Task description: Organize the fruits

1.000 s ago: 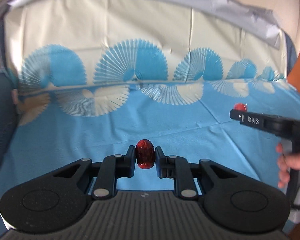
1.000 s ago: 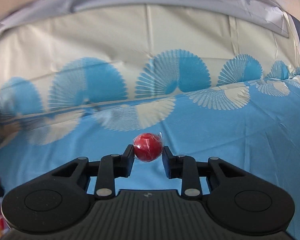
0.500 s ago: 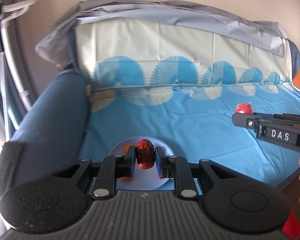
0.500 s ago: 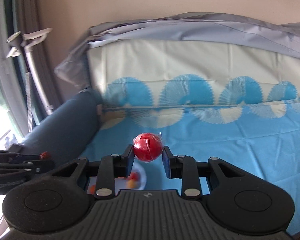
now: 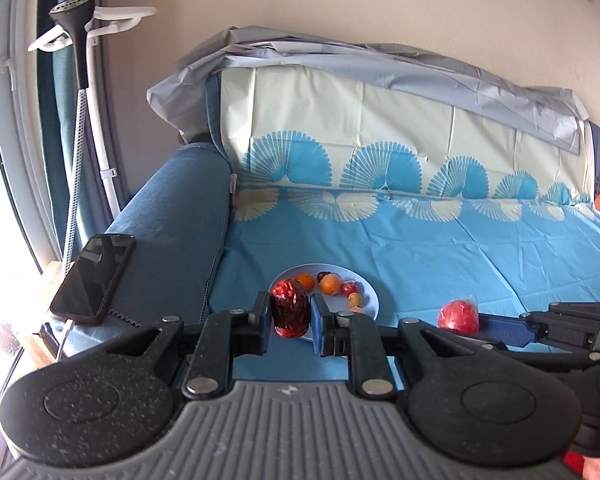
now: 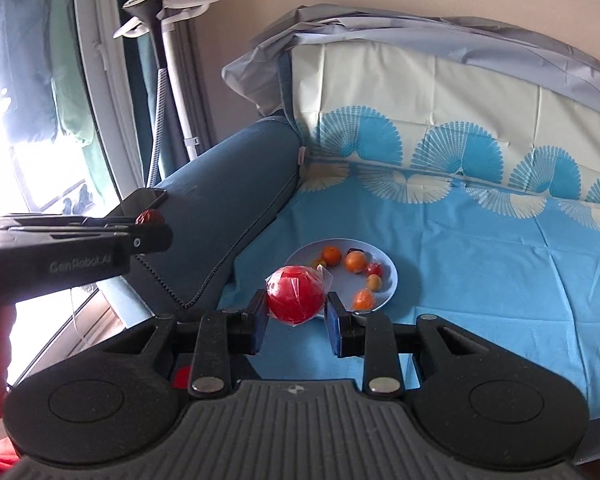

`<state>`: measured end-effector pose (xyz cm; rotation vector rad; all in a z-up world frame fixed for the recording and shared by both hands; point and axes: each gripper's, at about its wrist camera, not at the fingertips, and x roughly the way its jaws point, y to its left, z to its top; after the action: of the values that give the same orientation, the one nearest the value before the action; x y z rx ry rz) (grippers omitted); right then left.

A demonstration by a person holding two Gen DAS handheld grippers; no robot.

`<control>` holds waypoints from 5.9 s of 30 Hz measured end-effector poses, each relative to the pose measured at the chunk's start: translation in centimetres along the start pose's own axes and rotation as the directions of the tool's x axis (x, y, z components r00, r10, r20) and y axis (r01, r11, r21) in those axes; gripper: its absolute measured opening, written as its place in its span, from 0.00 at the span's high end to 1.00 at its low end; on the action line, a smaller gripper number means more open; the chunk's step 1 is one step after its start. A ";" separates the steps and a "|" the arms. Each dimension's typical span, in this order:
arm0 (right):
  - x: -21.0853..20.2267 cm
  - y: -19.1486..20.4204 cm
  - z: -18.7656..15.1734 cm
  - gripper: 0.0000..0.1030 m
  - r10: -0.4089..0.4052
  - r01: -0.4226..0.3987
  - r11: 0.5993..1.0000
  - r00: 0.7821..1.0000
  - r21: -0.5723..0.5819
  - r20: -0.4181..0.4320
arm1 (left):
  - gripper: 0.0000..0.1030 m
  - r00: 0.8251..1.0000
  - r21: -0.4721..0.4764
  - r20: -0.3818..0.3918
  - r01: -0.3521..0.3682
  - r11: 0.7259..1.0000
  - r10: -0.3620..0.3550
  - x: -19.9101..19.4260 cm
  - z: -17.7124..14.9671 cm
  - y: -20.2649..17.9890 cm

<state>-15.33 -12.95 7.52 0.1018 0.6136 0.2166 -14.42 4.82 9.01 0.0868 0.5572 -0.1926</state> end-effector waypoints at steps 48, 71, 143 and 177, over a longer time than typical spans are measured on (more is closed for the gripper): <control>8.3 -3.3 1.4 0.69 -0.039 0.041 0.998 0.998 0.042 -0.059 | 0.79 0.989 0.032 -0.149 0.020 0.999 -0.015 12.8 4.7 -1.1; 24.8 -8.9 1.8 0.69 -0.107 0.117 0.992 0.976 0.040 -0.190 | 0.79 0.939 0.074 -0.342 0.015 0.997 0.011 31.7 3.0 -2.3; 13.2 -5.4 -1.3 0.01 -0.198 0.198 0.980 0.966 -0.014 -0.168 | 0.00 0.939 0.086 -0.324 -0.092 0.992 0.115 18.6 0.0 -1.6; 13.5 -5.5 -0.9 0.01 -0.195 0.195 0.981 0.966 -0.020 -0.172 | 0.00 0.936 0.097 -0.327 -0.106 0.990 0.132 18.8 0.1 -1.6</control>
<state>-4.18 -15.16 -1.67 0.0193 0.7917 0.0350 0.94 0.28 -1.01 0.2313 0.8804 -0.0801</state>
